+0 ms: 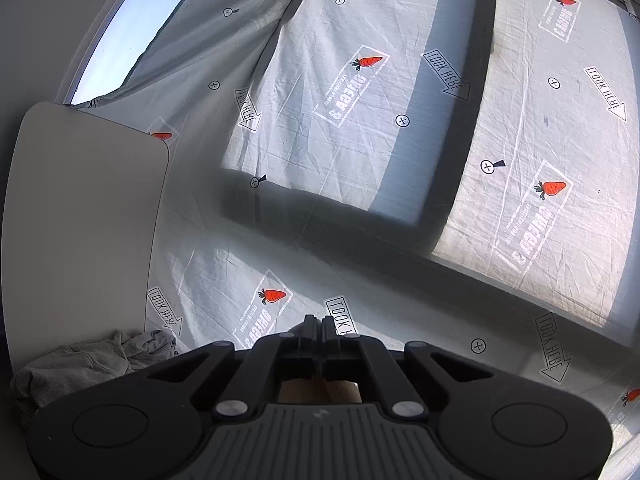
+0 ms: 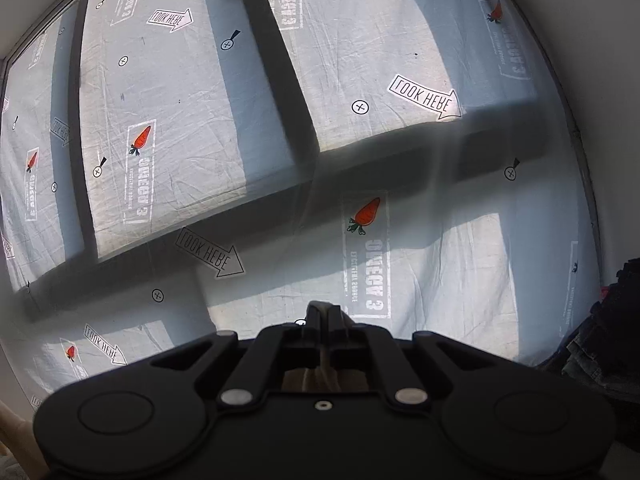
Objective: Fold clothes
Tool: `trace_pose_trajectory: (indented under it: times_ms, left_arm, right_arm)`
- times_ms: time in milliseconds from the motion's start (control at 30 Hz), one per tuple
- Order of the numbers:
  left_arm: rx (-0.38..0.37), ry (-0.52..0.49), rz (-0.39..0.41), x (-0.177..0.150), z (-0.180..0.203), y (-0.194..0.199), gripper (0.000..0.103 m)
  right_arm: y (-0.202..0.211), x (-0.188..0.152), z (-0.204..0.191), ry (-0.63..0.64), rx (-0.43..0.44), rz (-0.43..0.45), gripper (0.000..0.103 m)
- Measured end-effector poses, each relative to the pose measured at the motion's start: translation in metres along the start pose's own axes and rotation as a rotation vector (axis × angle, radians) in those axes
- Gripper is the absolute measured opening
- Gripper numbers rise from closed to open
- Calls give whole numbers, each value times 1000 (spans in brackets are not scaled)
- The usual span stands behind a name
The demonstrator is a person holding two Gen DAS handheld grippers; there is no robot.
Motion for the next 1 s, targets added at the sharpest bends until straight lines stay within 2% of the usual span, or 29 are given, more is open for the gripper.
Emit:
trace_pose_trajectory:
  times_ms: [133, 167, 200, 233, 267, 333, 433, 567, 667, 733, 800, 833, 867, 1000]
  left_arm:
    - [21, -4, -101, -36, 4, -60, 3]
    - [44, -7, -143, -51, 6, -81, 6]
    - [67, -10, -184, -66, 8, -101, 8]
    - [96, -48, -263, -93, 8, -121, 18]
    - [108, -61, -316, -112, 9, -130, 28]
    - [103, -72, -427, -157, 10, -138, 34]
    - [23, -77, -582, -224, 16, -119, 48]
    - [-85, -172, -863, -337, 29, -70, 50]
    - [-126, -203, -1043, -399, 34, -29, 50]
    - [-143, -201, -1112, -420, 38, -7, 50]
    - [-172, -200, -1173, -437, 43, 12, 53]
    - [-195, -215, -1191, -441, 47, 19, 59]
    - [-209, -254, -1188, -442, 52, 23, 65]
    - [-224, -362, -1196, -448, 64, 33, 67]
  right_arm:
    - [-51, -31, 11, 37, -59, -110, 6]
    - [-66, -43, 18, 51, -83, -154, 13]
    - [-79, -55, 25, 63, -118, -194, 32]
    - [-89, -67, 33, 73, -160, -232, 40]
    - [-97, -80, 42, 78, -191, -269, 41]
    - [-99, -107, 58, 75, -225, -342, 42]
    - [-84, -148, 83, 60, -255, -440, 45]
    - [-65, -211, 113, 93, -294, -617, 45]
    - [-58, -242, 123, 122, -294, -706, 45]
    - [-59, -254, 126, 127, -281, -738, 49]
    - [-65, -261, 125, 141, -268, -750, 57]
    - [-68, -264, 125, 152, -259, -756, 59]
    - [-71, -267, 124, 163, -253, -762, 61]
    - [-83, -277, 123, 167, -211, -797, 69]
Point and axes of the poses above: each gripper's, at about its wrist camera, not at the fingertips, and y roughly against the way its jaws point, z to its right, x to its top, the point moved 7 cm from there along -y, roughly the way its jaws point, and after that the axes turned 8 degrees about -y, right-handed, at the moved point
